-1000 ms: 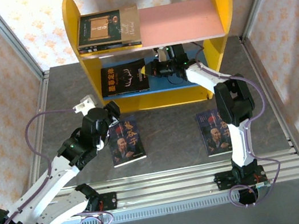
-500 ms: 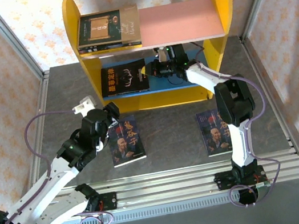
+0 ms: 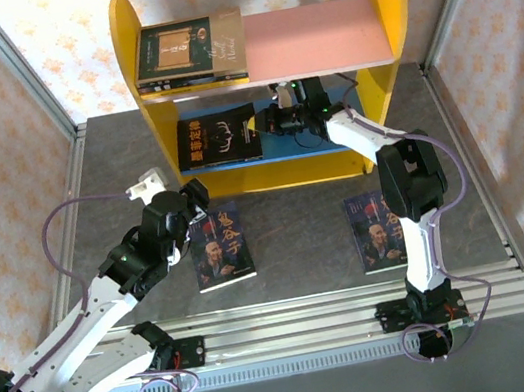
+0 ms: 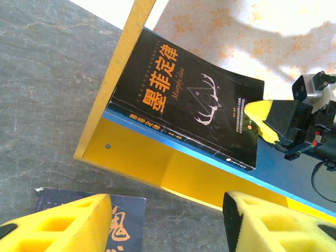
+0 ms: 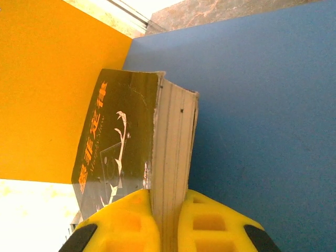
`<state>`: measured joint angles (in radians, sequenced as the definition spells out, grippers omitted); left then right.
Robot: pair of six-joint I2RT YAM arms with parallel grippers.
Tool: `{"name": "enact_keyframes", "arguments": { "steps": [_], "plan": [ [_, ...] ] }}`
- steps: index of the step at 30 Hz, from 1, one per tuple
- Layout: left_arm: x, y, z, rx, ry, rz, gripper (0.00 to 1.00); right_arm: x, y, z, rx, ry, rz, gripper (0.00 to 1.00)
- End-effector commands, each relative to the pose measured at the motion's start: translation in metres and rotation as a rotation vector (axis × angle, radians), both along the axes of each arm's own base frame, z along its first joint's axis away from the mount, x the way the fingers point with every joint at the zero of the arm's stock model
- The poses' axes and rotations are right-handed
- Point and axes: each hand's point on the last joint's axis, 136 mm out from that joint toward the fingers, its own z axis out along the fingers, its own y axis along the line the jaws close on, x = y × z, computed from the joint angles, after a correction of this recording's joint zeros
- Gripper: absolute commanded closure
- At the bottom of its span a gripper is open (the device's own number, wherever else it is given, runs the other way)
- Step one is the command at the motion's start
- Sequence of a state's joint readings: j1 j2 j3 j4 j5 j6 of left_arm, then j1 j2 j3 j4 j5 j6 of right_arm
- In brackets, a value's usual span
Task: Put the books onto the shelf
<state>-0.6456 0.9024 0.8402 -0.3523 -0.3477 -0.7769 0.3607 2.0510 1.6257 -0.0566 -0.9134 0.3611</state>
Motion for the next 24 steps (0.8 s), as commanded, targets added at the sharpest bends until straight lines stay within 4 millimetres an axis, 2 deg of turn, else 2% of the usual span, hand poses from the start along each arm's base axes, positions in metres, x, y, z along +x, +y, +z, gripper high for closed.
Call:
{"name": "enact_keyframes", "arguments": {
  "steps": [1,9,24],
  "plan": [
    [-0.003,0.009,-0.005,0.015,0.005,0.027,0.42,0.0,-0.004,0.016,-0.017,-0.035,0.005,0.93],
    [-0.003,0.01,-0.005,0.017,0.003,0.03,0.42,0.002,-0.001,0.017,0.023,-0.016,0.009,0.93],
    [-0.001,0.008,0.0,0.023,-0.001,0.025,0.42,-0.008,0.018,0.014,0.053,0.004,0.028,0.93]
  ]
}}
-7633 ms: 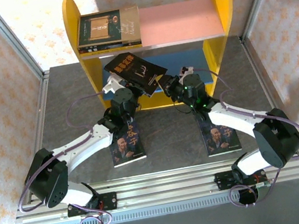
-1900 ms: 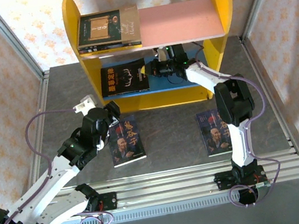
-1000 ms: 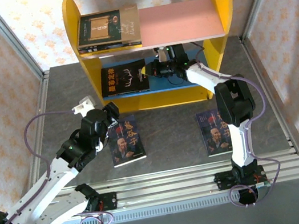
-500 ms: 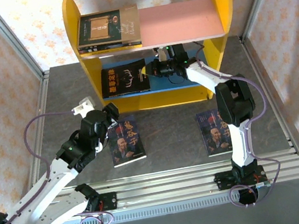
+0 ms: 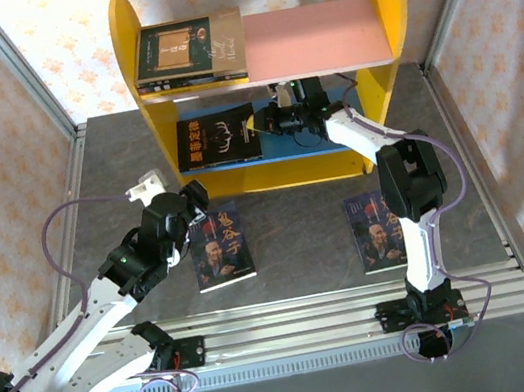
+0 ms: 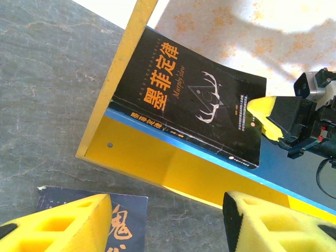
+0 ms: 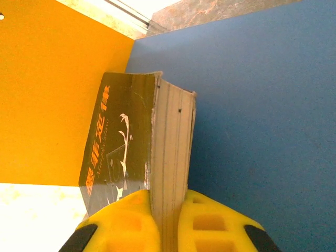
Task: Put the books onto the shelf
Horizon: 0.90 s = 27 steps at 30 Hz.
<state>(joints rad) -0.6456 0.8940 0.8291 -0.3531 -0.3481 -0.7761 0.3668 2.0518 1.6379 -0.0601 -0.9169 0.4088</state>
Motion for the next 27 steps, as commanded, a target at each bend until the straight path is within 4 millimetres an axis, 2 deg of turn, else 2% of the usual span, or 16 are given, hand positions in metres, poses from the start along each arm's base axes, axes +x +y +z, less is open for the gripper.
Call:
{"name": "enact_keyframes", "arguments": {
  "steps": [1,7,13,14,17,22,27],
  "plan": [
    [0.0,0.007,0.003,0.021,-0.003,0.024,0.42,-0.008,0.015,0.01,0.031,-0.03,0.04,0.93],
    [0.0,0.007,0.003,0.022,-0.004,0.024,0.42,-0.015,0.022,0.008,0.023,-0.028,0.064,0.92],
    [0.0,0.007,0.004,0.024,-0.003,0.021,0.42,-0.016,0.021,0.005,0.011,-0.023,0.054,0.86],
    [0.0,0.007,0.004,0.024,-0.004,0.022,0.42,-0.016,0.021,0.005,0.006,-0.024,0.053,0.84],
    [-0.001,0.008,0.004,0.025,-0.003,0.022,0.42,-0.014,0.017,0.006,-0.013,-0.027,0.039,0.68],
    [-0.002,0.007,-0.001,0.034,0.011,0.017,0.42,-0.01,0.005,0.008,-0.04,-0.032,0.001,0.59],
    [-0.006,0.012,-0.016,0.054,0.05,0.029,0.42,-0.006,-0.02,0.006,-0.091,-0.028,-0.07,0.51]
  ]
}}
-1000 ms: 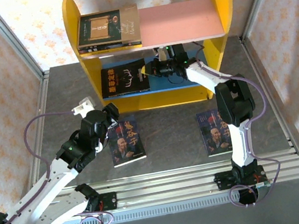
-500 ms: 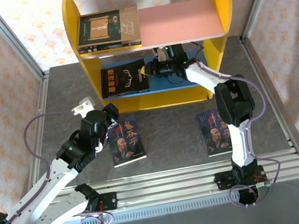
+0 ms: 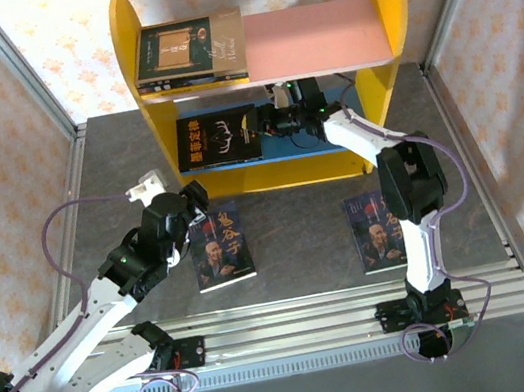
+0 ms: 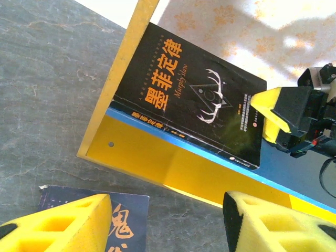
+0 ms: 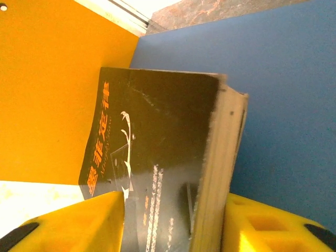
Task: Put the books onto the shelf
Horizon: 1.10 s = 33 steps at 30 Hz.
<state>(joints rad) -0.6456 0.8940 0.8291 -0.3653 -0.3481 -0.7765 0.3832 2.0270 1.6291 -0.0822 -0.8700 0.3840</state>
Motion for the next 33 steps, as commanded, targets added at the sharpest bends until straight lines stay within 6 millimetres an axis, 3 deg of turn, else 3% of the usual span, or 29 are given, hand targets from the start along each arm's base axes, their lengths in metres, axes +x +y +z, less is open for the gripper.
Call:
{"name": "enact_keyframes", "arguments": {
  "steps": [1,8,16,23,28,33],
  "plan": [
    [-0.006,0.012,-0.018,0.051,0.049,0.029,0.42,-0.004,-0.025,0.003,-0.068,-0.01,-0.063,0.49],
    [-0.017,0.023,-0.06,0.106,0.165,0.065,0.41,-0.028,-0.043,0.0,-0.134,-0.018,-0.086,0.45],
    [-0.034,0.034,-0.115,0.144,0.319,0.091,0.4,-0.069,-0.064,0.006,-0.166,-0.035,-0.136,0.42],
    [-0.043,0.032,-0.17,0.075,0.436,0.076,0.39,-0.127,-0.047,-0.038,-0.243,0.021,-0.089,0.42],
    [-0.044,0.033,-0.191,0.091,0.489,0.07,0.39,-0.163,-0.02,-0.071,-0.274,0.077,-0.027,0.42],
    [-0.043,0.025,-0.211,0.093,0.545,0.038,0.39,-0.185,0.003,-0.104,-0.288,0.14,0.014,0.42]
  ]
}}
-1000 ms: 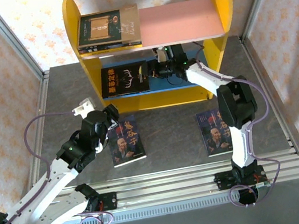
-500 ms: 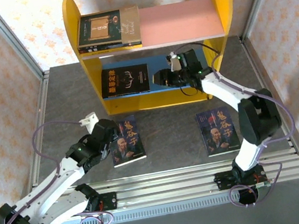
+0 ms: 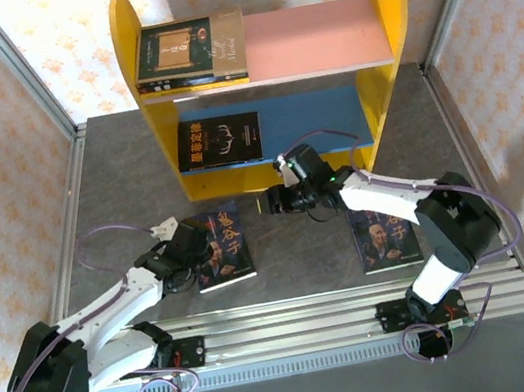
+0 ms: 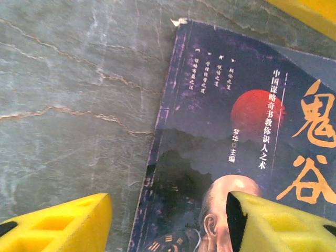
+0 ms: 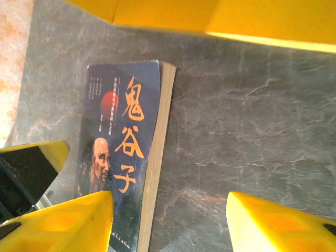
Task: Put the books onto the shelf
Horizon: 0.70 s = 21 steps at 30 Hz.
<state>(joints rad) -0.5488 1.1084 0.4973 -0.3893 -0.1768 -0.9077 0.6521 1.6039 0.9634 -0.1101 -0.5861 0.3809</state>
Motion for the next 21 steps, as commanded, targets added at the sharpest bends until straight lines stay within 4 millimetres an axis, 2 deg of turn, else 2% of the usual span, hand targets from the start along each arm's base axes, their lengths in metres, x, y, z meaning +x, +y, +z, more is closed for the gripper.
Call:
{"name": "enact_keyframes", "arguments": {
  "steps": [1,9,15,21],
  "plan": [
    [0.006,-0.009,-0.011,-0.033,0.013,-0.024,0.39,0.001,0.012,-0.016,0.002,0.007,-0.032,0.42],
    [0.009,-0.023,-0.033,-0.049,0.081,-0.073,0.42,-0.017,0.039,-0.047,-0.023,0.069,0.007,0.43],
    [0.013,-0.054,-0.046,-0.133,0.125,-0.187,0.5,-0.024,0.034,-0.069,-0.064,0.108,-0.01,0.43],
    [0.016,-0.079,-0.051,-0.155,0.139,-0.258,0.52,-0.022,0.026,-0.075,-0.13,0.096,-0.01,0.43]
  ]
}}
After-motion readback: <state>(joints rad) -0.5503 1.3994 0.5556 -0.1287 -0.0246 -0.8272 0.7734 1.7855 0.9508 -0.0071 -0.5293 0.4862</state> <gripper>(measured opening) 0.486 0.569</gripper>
